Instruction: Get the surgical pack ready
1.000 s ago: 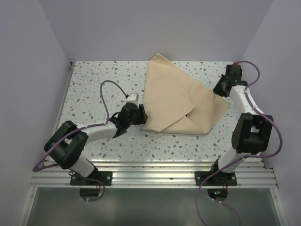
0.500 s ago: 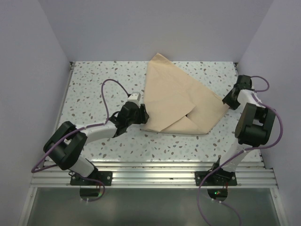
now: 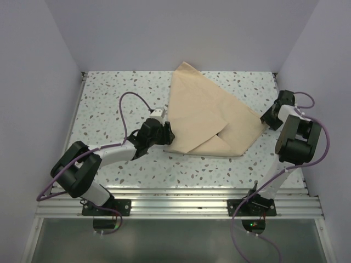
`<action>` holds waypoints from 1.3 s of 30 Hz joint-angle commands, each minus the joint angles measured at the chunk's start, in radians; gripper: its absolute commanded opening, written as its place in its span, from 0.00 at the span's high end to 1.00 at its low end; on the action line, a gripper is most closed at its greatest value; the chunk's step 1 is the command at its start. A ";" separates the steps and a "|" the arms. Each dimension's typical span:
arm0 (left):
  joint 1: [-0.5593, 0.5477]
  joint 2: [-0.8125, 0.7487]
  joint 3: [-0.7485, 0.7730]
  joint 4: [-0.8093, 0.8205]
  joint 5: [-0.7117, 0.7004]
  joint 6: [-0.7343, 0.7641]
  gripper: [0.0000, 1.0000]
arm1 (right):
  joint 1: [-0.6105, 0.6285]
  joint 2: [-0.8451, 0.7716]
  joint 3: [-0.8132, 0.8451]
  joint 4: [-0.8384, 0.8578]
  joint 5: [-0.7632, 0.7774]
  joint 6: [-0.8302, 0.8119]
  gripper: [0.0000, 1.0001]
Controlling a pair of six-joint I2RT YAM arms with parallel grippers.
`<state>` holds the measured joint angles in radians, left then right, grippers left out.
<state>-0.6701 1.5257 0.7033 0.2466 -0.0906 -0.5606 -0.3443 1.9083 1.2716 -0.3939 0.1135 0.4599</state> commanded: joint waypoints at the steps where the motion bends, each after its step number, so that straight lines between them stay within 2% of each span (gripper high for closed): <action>1: 0.000 -0.013 0.019 0.052 0.025 0.018 0.45 | -0.001 0.046 0.032 0.040 -0.003 -0.001 0.50; 6: 0.000 -0.015 0.021 0.046 0.015 0.019 0.45 | 0.016 0.089 0.052 0.020 0.026 -0.009 0.50; 15: 0.001 -0.015 0.021 0.036 0.011 0.019 0.45 | 0.042 0.178 0.101 -0.025 0.049 -0.012 0.65; 21: 0.003 -0.015 0.021 0.031 0.006 0.021 0.45 | 0.099 0.216 0.158 -0.085 0.124 -0.032 0.66; 24: 0.003 -0.016 0.019 0.029 0.006 0.022 0.46 | 0.113 0.201 0.155 -0.088 0.158 -0.041 0.67; 29: 0.003 -0.021 0.019 0.028 0.008 0.022 0.46 | 0.143 0.167 0.138 -0.098 0.204 -0.064 0.75; 33: 0.004 -0.027 0.016 0.025 0.005 0.022 0.46 | 0.154 0.158 0.130 -0.097 0.209 -0.070 0.76; 35: 0.004 -0.033 0.015 0.025 -0.001 0.024 0.46 | 0.153 0.173 0.150 -0.114 0.201 -0.076 0.93; 36: 0.004 -0.033 0.013 0.023 -0.001 0.024 0.46 | 0.153 0.179 0.162 -0.117 0.195 -0.081 0.98; 39: 0.006 -0.035 0.012 0.022 -0.003 0.024 0.46 | 0.154 0.181 0.161 -0.118 0.167 -0.084 1.00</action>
<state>-0.6689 1.5257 0.7033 0.2459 -0.0822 -0.5560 -0.2047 2.0590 1.4403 -0.4068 0.3305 0.3882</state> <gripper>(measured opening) 0.546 0.037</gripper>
